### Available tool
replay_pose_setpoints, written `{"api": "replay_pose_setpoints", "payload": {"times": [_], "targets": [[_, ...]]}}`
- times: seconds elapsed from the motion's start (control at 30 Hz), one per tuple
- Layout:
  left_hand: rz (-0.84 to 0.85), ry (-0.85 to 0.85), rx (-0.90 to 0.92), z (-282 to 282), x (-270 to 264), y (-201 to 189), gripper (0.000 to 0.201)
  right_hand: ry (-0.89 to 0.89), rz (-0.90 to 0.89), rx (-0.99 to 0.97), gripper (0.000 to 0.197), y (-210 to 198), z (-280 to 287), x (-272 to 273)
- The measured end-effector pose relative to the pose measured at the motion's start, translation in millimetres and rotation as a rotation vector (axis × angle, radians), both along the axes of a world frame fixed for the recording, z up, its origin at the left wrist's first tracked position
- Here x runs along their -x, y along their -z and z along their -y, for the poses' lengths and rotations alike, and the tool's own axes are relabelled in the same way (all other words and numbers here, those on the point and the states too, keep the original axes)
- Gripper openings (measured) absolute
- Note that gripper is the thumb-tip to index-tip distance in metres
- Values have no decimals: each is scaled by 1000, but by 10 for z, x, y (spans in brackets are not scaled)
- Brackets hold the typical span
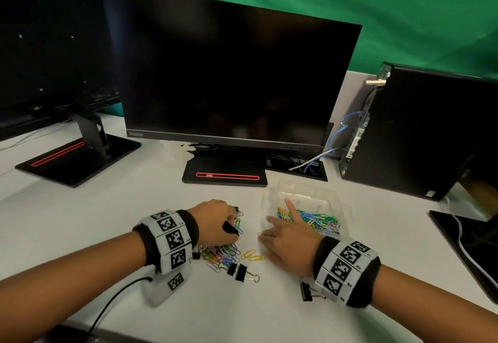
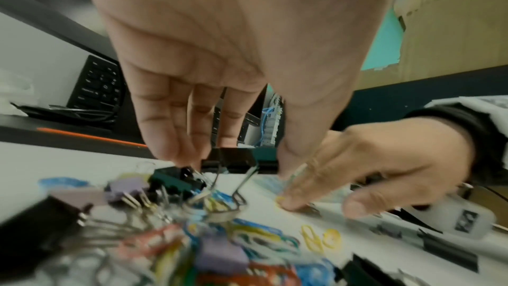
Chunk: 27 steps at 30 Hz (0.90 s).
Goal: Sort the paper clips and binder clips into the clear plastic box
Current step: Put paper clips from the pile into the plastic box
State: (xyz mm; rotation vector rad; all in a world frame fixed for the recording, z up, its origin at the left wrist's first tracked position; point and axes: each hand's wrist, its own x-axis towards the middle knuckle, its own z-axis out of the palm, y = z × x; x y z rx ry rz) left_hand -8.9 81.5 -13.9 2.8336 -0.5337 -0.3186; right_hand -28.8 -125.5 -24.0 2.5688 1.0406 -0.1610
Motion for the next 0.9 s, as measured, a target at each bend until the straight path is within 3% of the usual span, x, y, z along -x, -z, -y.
{"api": "replay_pose_setpoints", "payload": {"times": [0.17, 0.23, 0.37, 0.53, 0.7, 0.8, 0.9], "targets": [[26, -95, -52, -275, -132, -112, 26, 12, -203, -347, 35, -44, 74, -10], [37, -144, -87, -382, -187, -121, 28, 58, -209, -457, 37, -16, 50, -15], [22, -229, -142, -555, -282, -75, 31, 158, -239, -386, 44, 119, 6, -18], [-17, -268, -178, -669, -319, 29, 31, 136, -255, -414, 40, 163, 9, 30], [61, -190, -181, -613, -243, 66, 45, 145, -329, -448, 35, 13, -100, -35], [136, -47, -74, -496, -78, 21, 35, 151, -324, -422, 36, -67, -264, -159], [42, 72, -35, -378, 106, 5, 25, 122, -315, -402, 38, -72, -451, -272]]}}
